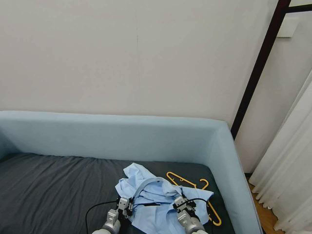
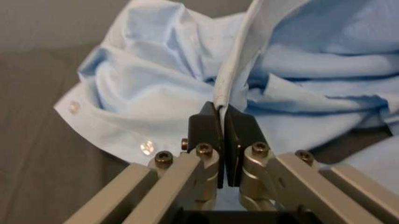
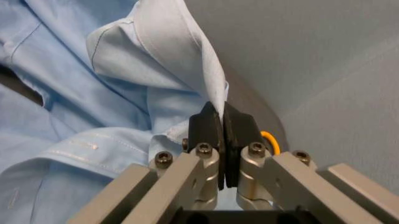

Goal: Pick up the clothes from the sofa and hang them on the clothes hanger.

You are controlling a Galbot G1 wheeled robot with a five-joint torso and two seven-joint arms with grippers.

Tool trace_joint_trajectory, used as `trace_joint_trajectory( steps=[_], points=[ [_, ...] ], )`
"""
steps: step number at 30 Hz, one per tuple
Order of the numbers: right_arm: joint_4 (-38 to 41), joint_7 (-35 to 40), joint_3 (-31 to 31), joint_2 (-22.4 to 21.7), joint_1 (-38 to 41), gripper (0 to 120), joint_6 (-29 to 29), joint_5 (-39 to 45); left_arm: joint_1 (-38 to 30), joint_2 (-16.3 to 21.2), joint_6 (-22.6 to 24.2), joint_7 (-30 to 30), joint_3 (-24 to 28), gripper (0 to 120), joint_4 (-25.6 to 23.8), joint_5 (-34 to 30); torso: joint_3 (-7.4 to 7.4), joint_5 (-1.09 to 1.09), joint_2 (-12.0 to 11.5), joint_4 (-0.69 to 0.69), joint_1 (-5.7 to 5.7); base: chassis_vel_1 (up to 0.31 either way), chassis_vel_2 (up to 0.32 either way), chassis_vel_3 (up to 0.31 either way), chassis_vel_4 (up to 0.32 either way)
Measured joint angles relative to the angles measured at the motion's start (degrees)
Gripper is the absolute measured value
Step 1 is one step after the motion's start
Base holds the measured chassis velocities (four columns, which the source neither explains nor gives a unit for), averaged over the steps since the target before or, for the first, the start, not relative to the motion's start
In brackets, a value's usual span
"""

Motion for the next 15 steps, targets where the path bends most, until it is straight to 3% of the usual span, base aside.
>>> trace_joint_trajectory(
  steps=[7,12,14,15],
  points=[
    [2.3,-1.6,2.0,-0.4,1.2,0,2.3,1.6,2.6,4.4,0.7,-1.5,-6.3,0,-9.7,-0.2,0.00,0.00,0.0,0.00,0.00,0.000,0.000,0.000,0.000],
    [5.9,-3.4,3.1,-2.1,7.0,0,3.6,6.1,4.6,11.1,4.4,-4.3,-13.0,0,-24.0,-3.9,0.00,0.01,0.0,0.02,0.00,0.000,0.000,0.000,0.000],
    [6.0,-3.5,3.1,-2.2,7.2,0,3.6,6.3,4.6,11.4,4.5,-4.4,-13.2,0,-24.6,-4.1,0.00,0.02,0.0,0.02,0.00,0.000,0.000,0.000,0.000],
    [6.6,-4.1,3.5,-2.6,8.2,0,3.8,7.3,4.7,12.8,5.3,-4.9,-14.2,0,-27.5,-5.1,0.00,-0.01,0.0,0.03,0.00,0.000,0.000,0.000,0.000]
  ],
)
